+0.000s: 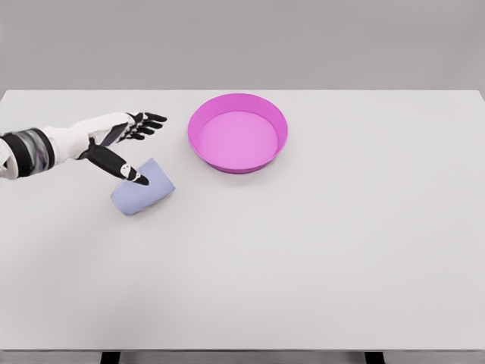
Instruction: Flip the cup with left arm and place it on the plate
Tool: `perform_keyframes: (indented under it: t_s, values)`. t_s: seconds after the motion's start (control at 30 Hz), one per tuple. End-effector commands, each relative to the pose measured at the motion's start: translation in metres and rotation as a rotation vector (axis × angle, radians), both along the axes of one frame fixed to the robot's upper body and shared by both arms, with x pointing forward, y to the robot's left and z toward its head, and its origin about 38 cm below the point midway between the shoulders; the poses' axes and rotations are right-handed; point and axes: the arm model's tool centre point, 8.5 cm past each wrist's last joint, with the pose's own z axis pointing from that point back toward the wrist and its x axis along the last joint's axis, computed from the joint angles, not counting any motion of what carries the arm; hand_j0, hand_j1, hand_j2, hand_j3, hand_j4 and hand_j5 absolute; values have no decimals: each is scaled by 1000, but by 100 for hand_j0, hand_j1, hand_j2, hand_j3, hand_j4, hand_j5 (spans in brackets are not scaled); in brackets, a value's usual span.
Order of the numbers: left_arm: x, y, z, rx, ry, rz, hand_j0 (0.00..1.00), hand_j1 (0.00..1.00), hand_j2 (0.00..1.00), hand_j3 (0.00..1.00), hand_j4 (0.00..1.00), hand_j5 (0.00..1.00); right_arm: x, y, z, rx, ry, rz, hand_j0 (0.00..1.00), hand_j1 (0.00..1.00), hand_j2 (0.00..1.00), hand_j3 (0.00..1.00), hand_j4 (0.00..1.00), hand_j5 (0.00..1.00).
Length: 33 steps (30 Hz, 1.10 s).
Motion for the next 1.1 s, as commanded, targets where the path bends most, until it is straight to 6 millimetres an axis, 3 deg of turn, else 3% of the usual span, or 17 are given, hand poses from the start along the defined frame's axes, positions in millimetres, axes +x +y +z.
perform_keyframes:
  t_s: [0.0, 0.13, 0.3, 0.5, 0.9, 1.07]
  values:
    - [5, 0, 14, -24, -36, 7, 100, 100, 100, 100, 100, 100, 0, 0, 0, 0, 0, 0, 100, 100, 100, 100, 100, 100]
    - [3, 0, 10, -24, -28, 7, 100, 100, 100, 100, 100, 100, 0, 0, 0, 0, 0, 0, 100, 100, 100, 100, 100, 100]
    - [-3, -5, -9, -24, 8, -1, 100, 100, 100, 100, 100, 100, 0, 0, 0, 0, -1, 0, 100, 100, 100, 100, 100, 100]
    - [-3, 4, -15, 26, 72, 65, 100, 100, 100, 100, 100, 100, 0, 0, 0, 0, 0, 0, 100, 100, 100, 100, 100, 100]
    - [5, 5, 10, 18, -121, 21, 100, 100, 100, 100, 100, 100, 0, 0, 0, 0, 0, 0, 100, 100, 100, 100, 100, 100]
    - [1, 5, 9, -46, -185, -3, 100, 100, 100, 100, 100, 100, 0, 0, 0, 0, 0, 0, 100, 100, 100, 100, 100, 100]
